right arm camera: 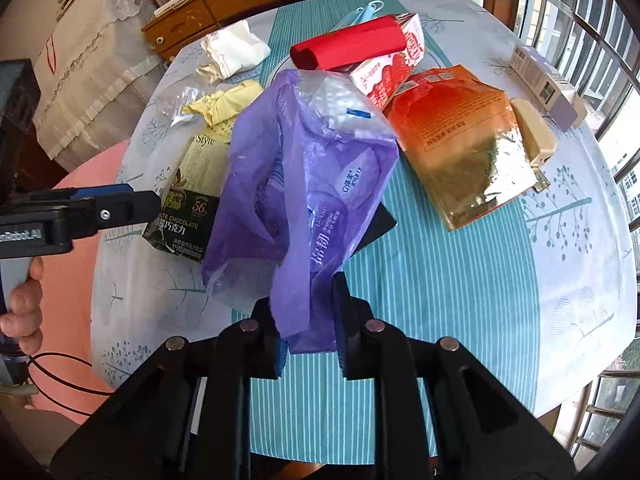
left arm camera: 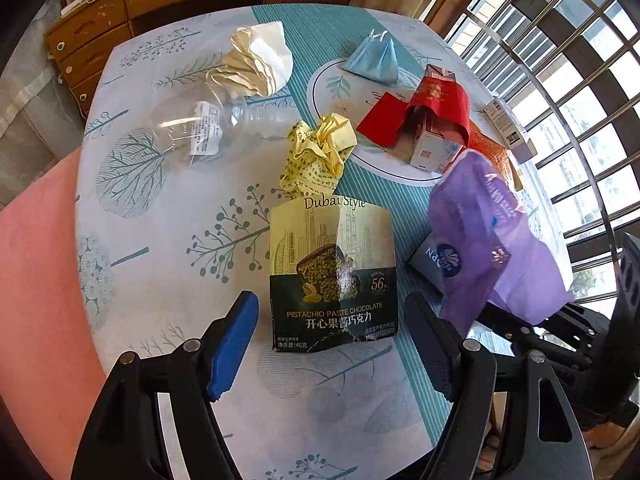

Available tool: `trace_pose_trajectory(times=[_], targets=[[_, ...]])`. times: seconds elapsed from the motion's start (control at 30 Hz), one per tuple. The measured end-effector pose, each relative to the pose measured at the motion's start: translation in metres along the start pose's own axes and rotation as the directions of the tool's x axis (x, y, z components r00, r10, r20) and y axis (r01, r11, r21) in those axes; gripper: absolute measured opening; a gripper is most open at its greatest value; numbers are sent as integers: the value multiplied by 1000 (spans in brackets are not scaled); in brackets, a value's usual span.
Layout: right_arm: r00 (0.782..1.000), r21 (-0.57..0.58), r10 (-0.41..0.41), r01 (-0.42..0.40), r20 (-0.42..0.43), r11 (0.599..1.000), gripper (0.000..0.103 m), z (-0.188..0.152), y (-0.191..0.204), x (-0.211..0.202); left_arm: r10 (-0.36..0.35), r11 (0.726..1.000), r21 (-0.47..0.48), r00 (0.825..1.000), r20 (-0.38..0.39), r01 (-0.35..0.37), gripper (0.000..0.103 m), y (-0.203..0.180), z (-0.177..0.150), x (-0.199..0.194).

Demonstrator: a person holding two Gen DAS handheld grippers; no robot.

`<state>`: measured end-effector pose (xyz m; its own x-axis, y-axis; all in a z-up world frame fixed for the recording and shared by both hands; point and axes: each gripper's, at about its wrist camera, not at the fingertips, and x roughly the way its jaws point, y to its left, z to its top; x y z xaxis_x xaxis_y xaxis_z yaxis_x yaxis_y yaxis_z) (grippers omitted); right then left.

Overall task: Collect trash
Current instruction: 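Grasp the purple plastic bag with the right tool while the left tool grasps the Dubai Style box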

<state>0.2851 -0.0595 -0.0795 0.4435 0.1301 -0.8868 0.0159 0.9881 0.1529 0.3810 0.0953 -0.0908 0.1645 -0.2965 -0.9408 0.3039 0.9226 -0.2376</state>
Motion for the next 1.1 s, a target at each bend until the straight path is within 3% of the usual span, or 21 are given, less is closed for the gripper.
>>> trace_pose_trajectory(times=[0.4, 0.7, 1.0, 1.1], targets=[[999, 65, -4, 1, 51, 998, 15, -1, -16, -23, 138, 990, 34, 988, -67, -136, 77, -20, 29, 44], [999, 99, 5, -8, 33, 995, 15, -10, -23, -19, 131, 991, 13, 986, -99, -131, 85, -25, 40, 62], [1000, 106, 19, -22, 24, 994, 15, -13, -26, -18, 100, 995, -5, 990, -95, -101, 85, -32, 49, 70], [1000, 102, 24, -26, 18, 994, 15, -16, -26, -18, 131, 991, -6, 981, -141, -133, 86, -33, 50, 84]])
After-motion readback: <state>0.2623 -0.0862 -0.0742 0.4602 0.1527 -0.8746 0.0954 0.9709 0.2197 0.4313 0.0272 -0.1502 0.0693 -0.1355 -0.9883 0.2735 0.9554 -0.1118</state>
